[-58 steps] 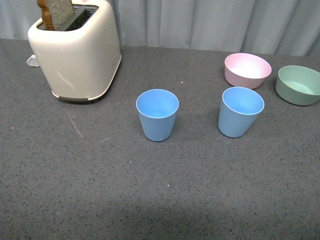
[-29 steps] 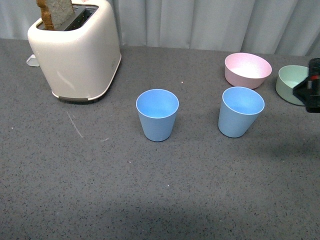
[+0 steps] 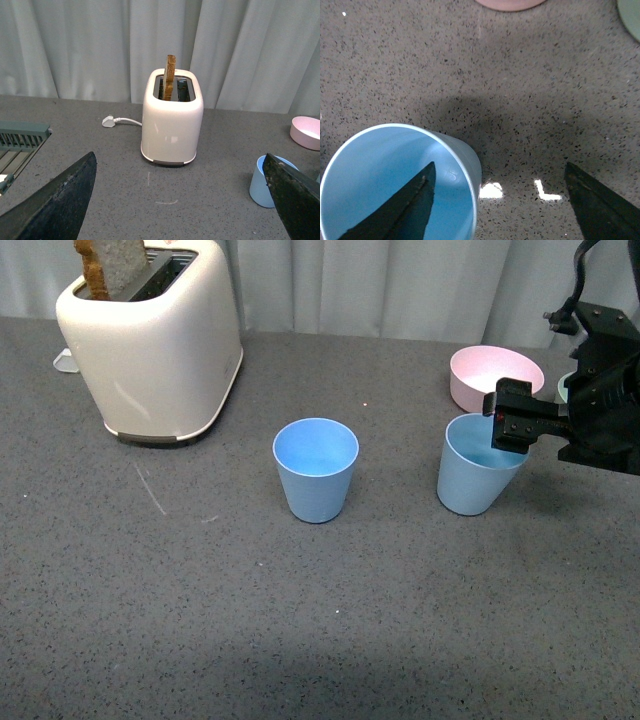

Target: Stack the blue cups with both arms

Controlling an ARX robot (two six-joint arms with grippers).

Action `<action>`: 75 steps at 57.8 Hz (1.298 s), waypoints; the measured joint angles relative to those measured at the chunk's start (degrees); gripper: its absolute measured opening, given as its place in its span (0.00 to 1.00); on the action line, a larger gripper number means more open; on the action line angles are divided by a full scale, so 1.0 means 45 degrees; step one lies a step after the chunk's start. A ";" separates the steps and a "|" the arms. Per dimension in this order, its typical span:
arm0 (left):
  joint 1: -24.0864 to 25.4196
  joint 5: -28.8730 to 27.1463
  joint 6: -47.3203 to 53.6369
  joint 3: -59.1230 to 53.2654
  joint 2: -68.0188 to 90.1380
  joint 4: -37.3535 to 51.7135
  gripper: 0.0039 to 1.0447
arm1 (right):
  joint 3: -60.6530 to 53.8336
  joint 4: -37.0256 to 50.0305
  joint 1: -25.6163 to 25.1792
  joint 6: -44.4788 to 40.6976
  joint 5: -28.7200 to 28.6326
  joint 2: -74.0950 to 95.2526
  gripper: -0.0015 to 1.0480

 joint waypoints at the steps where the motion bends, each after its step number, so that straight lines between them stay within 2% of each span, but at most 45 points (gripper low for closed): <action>1: 0.0000 0.0005 0.0000 0.0000 0.0000 0.0000 0.94 | 0.0083 -0.0068 0.0005 0.0034 0.0005 0.0087 0.67; 10: 0.0000 0.0005 0.0000 0.0000 0.0000 0.0000 0.94 | 0.0447 -0.0452 0.0049 0.0257 -0.0034 0.0461 0.47; 21: 0.0000 0.0005 0.0000 0.0000 0.0000 0.0000 0.94 | 0.0821 -0.0996 0.0189 0.0403 -0.0141 0.0593 0.08; 24: -0.0005 0.0005 0.0000 0.0000 0.0000 0.0000 0.94 | 0.0865 -0.1112 0.0223 0.0549 -0.0277 0.0568 0.01; 40: 0.0000 0.0005 0.0000 0.0000 -0.0005 0.0000 0.94 | 0.0889 -0.1768 0.0554 0.1185 -0.1821 -0.0287 0.01; 50: 0.0000 0.0000 0.0000 0.0000 -0.0005 0.0000 0.94 | 0.1360 -0.2195 0.1379 0.1603 -0.2725 -0.1331 0.01; 64: -0.0005 0.0000 0.0000 0.0000 -0.0005 0.0000 0.94 | 0.1885 -0.2375 0.2851 0.2035 -0.2982 -0.1651 0.01; 75: 0.0000 0.0000 0.0000 0.0000 -0.0005 0.0000 0.94 | 0.1914 -0.2365 0.3308 0.2171 -0.2914 -0.1579 0.01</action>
